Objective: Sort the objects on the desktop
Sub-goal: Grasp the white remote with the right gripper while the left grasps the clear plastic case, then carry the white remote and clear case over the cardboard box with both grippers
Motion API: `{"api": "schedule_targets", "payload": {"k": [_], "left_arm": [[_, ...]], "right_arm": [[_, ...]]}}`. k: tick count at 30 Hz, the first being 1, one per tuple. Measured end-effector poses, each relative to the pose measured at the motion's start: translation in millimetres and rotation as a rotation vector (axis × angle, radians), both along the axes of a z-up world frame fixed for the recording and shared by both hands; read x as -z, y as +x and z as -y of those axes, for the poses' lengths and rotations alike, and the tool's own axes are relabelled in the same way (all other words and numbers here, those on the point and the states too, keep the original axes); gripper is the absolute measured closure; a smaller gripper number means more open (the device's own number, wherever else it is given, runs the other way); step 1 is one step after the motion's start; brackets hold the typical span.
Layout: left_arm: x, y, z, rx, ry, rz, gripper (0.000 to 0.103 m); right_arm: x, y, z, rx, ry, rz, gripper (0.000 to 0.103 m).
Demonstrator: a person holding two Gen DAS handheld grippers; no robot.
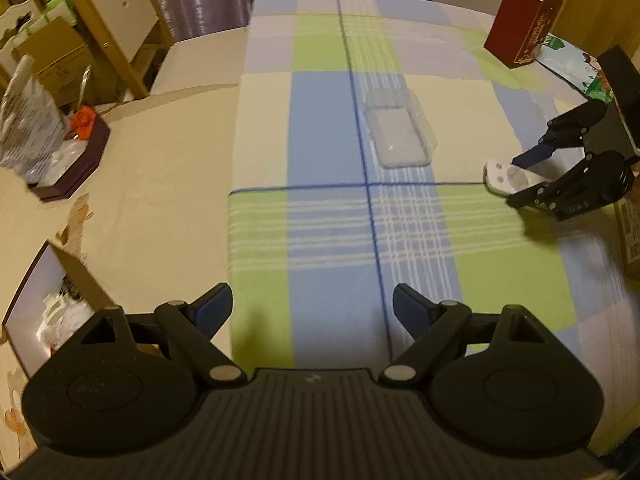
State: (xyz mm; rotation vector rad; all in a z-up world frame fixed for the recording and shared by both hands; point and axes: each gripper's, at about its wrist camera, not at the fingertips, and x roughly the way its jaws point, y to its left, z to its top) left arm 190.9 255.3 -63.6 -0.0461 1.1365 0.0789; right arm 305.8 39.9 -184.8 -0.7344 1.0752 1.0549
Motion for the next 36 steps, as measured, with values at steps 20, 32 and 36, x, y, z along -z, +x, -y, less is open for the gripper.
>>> {"api": "schedule_targets", "payload": {"k": [20,32,36], "left_arm": [[40,154,68,0.191,-0.031,0.072,0.018],[69,172,80,0.255,0.089,0.060,0.051],[71,159,81,0.307,0.099,0.057,0.051]], "right_arm": [[-10,-69,86,0.607,0.079,-0.015,0.062],[-8,-82,99,0.597,0.118,0.023,0.062],[-6,-86,100,0.579,0.125,0.045,0.062]]}}
